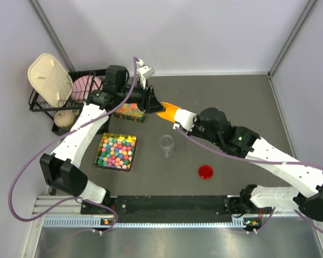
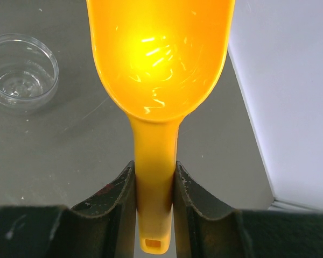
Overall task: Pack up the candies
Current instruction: Adjust the spatula.
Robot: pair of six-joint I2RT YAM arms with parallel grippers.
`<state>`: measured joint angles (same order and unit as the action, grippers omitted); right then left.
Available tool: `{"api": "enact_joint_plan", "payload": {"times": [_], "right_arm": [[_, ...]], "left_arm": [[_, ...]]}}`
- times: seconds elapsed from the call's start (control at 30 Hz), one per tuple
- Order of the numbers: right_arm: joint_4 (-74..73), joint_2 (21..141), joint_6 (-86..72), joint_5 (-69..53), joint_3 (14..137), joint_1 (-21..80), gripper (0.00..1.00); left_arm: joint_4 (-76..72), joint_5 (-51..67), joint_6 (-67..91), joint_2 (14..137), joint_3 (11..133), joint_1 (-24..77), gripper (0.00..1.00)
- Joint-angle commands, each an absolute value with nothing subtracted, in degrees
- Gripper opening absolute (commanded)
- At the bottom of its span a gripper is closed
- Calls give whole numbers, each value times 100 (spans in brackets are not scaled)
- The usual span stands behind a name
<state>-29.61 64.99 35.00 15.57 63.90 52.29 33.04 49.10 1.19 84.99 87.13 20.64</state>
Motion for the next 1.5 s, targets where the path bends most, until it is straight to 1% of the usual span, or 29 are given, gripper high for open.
{"api": "enact_joint_plan", "payload": {"times": [0.0, 0.1, 0.17, 0.2, 0.23, 0.33, 0.37, 0.4, 0.6, 0.63, 0.7, 0.73, 0.83, 0.97, 1.0, 1.03, 1.17, 1.47], "right_arm": [[-2698, 6425, 3577, 1775, 6583, 5379, 0], [-2707, 6416, 3647, 1828, 6539, 5493, 0], [-2707, 6416, 3674, 1837, 6539, 5545, 0], [-2707, 6425, 3683, 1837, 6548, 5546, 0], [-2707, 6434, 3691, 1837, 6583, 5555, 0], [-2698, 6434, 3691, 1811, 6618, 5555, 0], [-2690, 6442, 3674, 1776, 6636, 5555, 0], [-2698, 6434, 3665, 1758, 6636, 5555, 0], [-2690, 6381, 3683, 1661, 6618, 5555, 0], [-2689, 6363, 3709, 1635, 6609, 5555, 1], [-2681, 6250, 3744, 1539, 6557, 5555, 10], [-2672, 6197, 3788, 1434, 6531, 5555, 19], [-2593, 5933, 3849, 1188, 6434, 5555, 32], [-2382, 5590, 3893, 862, 6232, 5555, 34], [-2356, 5555, 3894, 818, 6171, 5555, 37], [-2312, 5520, 3894, 756, 6161, 5555, 44], [-2154, 5546, 3955, 765, 6091, 5563, 45], [-1758, 5818, 3850, 580, 6064, 5555, 47]], "left_arm": [[3243, 5010, 70, 8411, 8824, 2083, 50], [3252, 5062, 79, 8429, 8816, 2100, 48], [3243, 5098, 62, 8446, 8816, 2109, 40], [3269, 5106, 53, 8464, 8815, 2118, 35], [3278, 5106, 44, 8473, 8833, 2136, 27], [3331, 5098, 44, 8482, 8833, 2153, 15], [3331, 5106, -52, 8481, 8842, 2162, 5], [3340, 5106, -88, 8481, 8842, 2162, 0], [3349, 5211, -132, 8481, 8798, 2162, 0], [3331, 5247, -132, 8473, 8772, 2162, 0], [3305, 5369, -114, 8473, 8728, 2162, 0], [3287, 5422, -97, 8464, 8693, 2153, 0], [3243, 5730, -62, 8490, 8622, 2153, 0], [3164, 6073, -18, 8499, 8561, 2136, 0], [3129, 6125, -18, 8499, 8534, 2136, 0], [3112, 6169, -18, 8499, 8517, 2118, 0], [2945, 6520, 263, 8517, 8455, 2074, 0], [2549, 6811, 632, 8525, 8279, 2048, 0]]}}
